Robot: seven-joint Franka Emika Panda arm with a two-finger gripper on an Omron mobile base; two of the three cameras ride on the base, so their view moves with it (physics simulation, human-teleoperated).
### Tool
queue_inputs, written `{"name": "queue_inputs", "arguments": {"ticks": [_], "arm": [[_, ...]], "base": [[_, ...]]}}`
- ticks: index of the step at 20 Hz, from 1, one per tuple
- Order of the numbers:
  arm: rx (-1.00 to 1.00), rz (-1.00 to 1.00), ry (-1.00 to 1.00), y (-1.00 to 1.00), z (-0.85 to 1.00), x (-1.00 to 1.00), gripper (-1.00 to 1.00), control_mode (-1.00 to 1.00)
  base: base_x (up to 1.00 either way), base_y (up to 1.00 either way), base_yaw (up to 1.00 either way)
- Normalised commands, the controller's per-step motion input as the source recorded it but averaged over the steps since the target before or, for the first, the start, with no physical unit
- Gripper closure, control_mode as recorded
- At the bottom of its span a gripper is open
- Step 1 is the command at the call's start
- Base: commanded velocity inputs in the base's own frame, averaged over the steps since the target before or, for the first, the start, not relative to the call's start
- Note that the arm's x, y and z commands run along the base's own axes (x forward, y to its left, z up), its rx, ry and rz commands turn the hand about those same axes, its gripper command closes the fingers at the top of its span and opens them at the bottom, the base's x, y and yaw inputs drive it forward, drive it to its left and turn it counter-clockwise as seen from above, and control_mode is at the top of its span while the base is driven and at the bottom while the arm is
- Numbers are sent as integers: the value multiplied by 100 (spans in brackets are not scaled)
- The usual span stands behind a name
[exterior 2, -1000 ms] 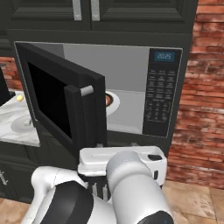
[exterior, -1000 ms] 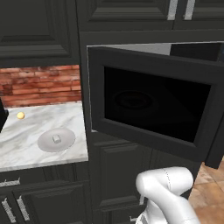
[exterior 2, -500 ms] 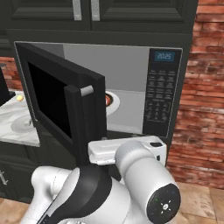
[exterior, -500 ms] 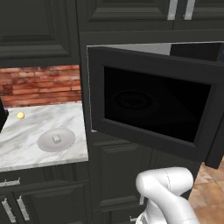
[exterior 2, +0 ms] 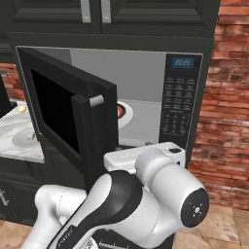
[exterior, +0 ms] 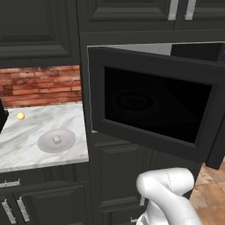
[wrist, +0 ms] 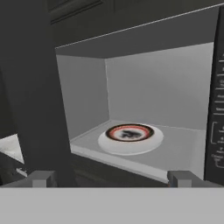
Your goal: Pick the marshmallow from the counter and place it in the microwave. Then turn on the microwave.
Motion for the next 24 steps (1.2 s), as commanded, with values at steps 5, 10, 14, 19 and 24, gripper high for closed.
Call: {"name": "queue_inputs", "arguments": {"ticks": [5,10,14,19,24], "arm": [[0,13,-4,-6,-2,27,-100,-100],[0,12,-4,-10,-2,27,-100,-100],[0,10,-4,-13,-3,28,-100,-100],[0,8,-4,-8,-4,29,-100,-100],[0,3,-4,-1,-5,26,-100,-100]], "base": [[0,0,0],[0,0,0],[0,0,0],[0,0,0],[0,0,0]]}}
